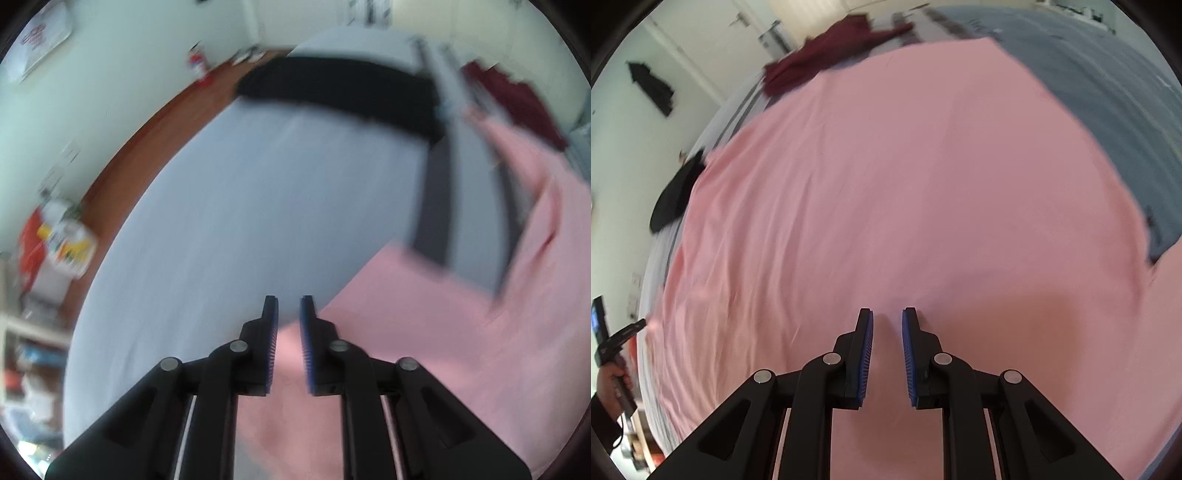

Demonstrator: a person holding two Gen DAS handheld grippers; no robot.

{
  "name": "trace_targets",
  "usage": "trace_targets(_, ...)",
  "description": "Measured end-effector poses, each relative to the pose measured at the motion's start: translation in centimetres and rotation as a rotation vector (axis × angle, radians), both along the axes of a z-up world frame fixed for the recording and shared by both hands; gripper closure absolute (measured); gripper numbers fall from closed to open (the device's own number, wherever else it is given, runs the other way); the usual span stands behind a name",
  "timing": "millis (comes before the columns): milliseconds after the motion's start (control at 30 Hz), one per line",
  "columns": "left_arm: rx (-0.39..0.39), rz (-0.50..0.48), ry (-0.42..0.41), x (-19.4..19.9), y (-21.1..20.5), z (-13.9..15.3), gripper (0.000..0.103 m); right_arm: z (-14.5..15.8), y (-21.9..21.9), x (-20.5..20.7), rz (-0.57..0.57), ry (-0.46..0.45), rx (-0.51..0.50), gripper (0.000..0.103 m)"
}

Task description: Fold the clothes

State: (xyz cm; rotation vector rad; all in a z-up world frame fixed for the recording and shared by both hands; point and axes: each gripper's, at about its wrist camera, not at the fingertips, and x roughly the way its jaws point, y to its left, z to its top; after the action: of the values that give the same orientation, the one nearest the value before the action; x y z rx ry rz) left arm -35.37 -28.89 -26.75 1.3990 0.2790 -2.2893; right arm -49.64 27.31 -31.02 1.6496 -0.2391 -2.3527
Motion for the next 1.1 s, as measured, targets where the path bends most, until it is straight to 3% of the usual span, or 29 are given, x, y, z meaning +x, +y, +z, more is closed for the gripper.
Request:
trace_targets(33, 0.023, -0.036, 0.039, -1.9, 0.9, 0.6, 0.075, 0.3, 0.6, -1.0, -0.014, 0.016, 0.016, 0.085)
trace_targets(100, 0.065, -0.106, 0.109, -5.8, 2.7, 1.6, 0.054, 0.9, 1.6, -3.4, -0.041, 0.057, 0.064, 0.074)
trace_targets(167, 0.102, -0.18, 0.149, -11.0, 4.7, 1.8, 0.054, 1.4, 2.8, -6.7, -0.076, 0.101, 0.11, 0.063)
trace_targets(267, 0.113, -0.267, 0.163, -18.1, 6.8, 1.3, 0.053, 1.9, 4.4, -12.5, -0.116, 0.141, 0.155, 0.063)
trace_targets(467, 0.187, -0.27, 0.105, -29.7, 7.2, -1.4, 0.054, 2.0, 6.9, -23.3, -0.21, 0.163, 0.161, 0.063)
trace_targets(733, 0.141, -0.238, 0.012, -33.2, 7.2, -4.4, 0.056, 0.0, 8.3, -30.6, -0.211, 0.143, 0.174, 0.063)
trace_targets(800, 0.13, -0.249, 0.024, -33.2, 7.4, -4.5, 0.065, -0.5, 8.1, -31.2, -0.203, 0.141, 0.174, 0.063)
trace_targets(967, 0.112, -0.284, 0.043, -33.0, 7.9, -4.7, 0.074, -1.6, 7.6, -32.7, -0.184, 0.136, 0.168, 0.063)
trace_targets(1100, 0.093, -0.313, 0.045, -33.0, 8.3, -4.6, 0.089, -2.0, 7.5, -34.6, -0.19, 0.14, 0.157, 0.062)
